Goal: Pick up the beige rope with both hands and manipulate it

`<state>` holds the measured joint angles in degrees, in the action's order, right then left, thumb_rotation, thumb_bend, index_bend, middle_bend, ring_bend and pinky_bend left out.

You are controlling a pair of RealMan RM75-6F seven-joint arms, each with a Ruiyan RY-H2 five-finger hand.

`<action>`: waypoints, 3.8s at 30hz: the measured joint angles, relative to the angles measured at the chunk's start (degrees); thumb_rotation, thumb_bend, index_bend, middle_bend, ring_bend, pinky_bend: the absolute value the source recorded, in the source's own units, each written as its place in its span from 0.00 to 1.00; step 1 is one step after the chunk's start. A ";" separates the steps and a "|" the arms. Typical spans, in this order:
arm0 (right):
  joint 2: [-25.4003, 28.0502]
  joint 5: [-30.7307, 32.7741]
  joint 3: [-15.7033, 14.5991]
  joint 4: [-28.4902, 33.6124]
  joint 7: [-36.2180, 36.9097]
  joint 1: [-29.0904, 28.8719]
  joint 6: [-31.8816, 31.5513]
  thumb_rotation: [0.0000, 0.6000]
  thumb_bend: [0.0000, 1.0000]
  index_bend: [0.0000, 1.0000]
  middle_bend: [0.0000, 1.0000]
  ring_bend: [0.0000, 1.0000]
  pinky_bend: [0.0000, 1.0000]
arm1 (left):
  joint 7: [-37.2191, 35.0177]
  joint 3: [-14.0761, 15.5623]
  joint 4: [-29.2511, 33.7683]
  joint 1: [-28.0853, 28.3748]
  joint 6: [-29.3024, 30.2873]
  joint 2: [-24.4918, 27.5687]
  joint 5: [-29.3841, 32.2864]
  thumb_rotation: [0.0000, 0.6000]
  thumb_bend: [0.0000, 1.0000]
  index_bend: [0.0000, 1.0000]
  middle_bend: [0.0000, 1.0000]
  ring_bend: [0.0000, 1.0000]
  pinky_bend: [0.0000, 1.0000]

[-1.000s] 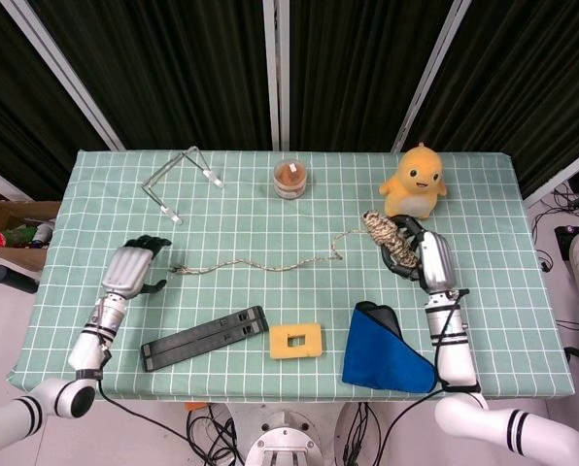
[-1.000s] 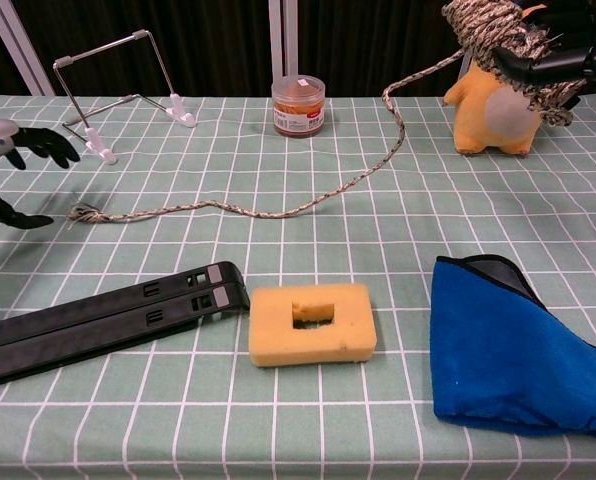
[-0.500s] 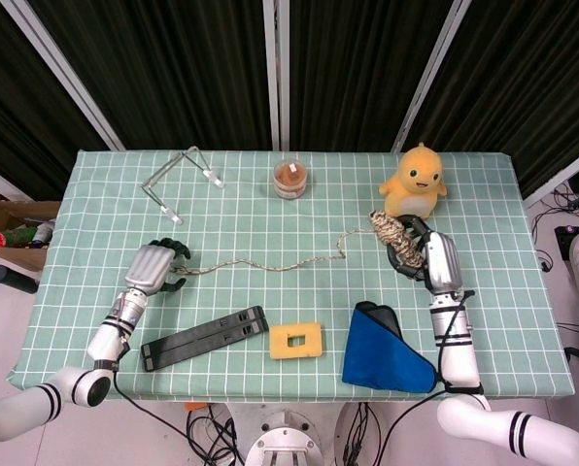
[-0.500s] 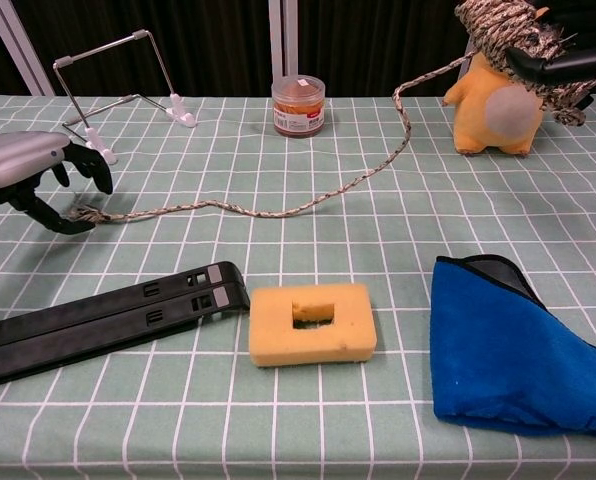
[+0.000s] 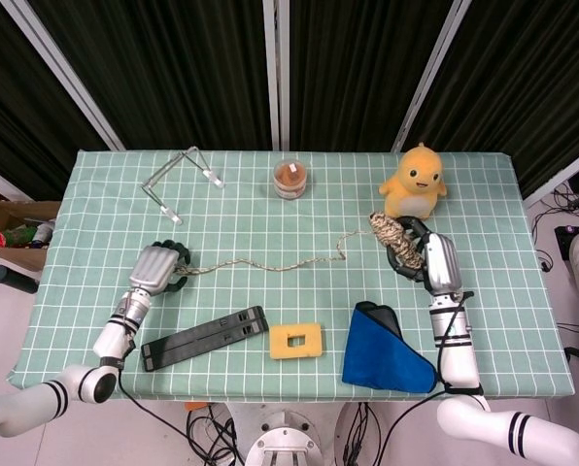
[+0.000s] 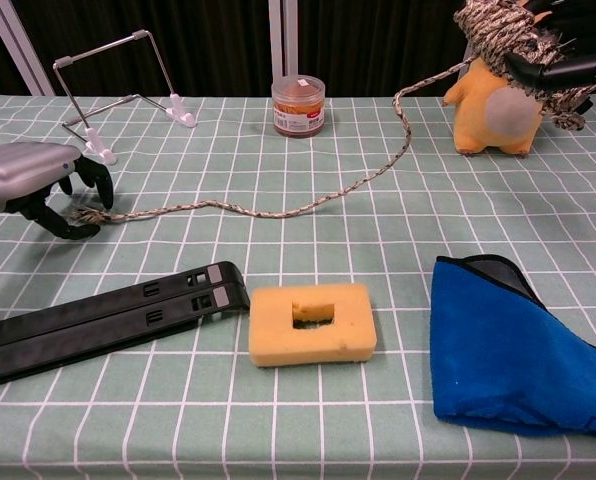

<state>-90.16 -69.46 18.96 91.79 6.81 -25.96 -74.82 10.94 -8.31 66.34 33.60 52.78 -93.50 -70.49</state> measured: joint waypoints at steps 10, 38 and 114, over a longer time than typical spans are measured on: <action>-0.39 -0.15 -0.11 -0.53 -0.15 0.08 -0.10 1.00 0.60 0.87 0.68 0.61 0.76 | 0.09 0.34 -0.03 0.18 0.85 -0.15 -0.10 1.00 0.45 0.57 0.41 0.31 0.40; 0.42 -2.04 -0.58 -0.30 2.60 0.56 0.41 1.00 0.60 0.87 0.68 0.61 0.76 | -12.13 -0.83 2.00 -1.47 15.33 -0.70 -9.11 1.00 0.47 0.82 0.80 0.72 0.82; -17.64 -26.84 -12.73 -24.72 31.08 -9.84 -17.85 1.00 0.64 0.90 0.68 0.61 0.76 | -15.92 -15.09 23.77 26.82 -8.52 26.42 41.77 1.00 0.47 0.83 0.84 0.75 0.84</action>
<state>-107.80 -96.31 6.23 67.08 37.89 -35.80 -92.67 -4.98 -23.40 90.11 60.42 44.26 -67.08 -28.73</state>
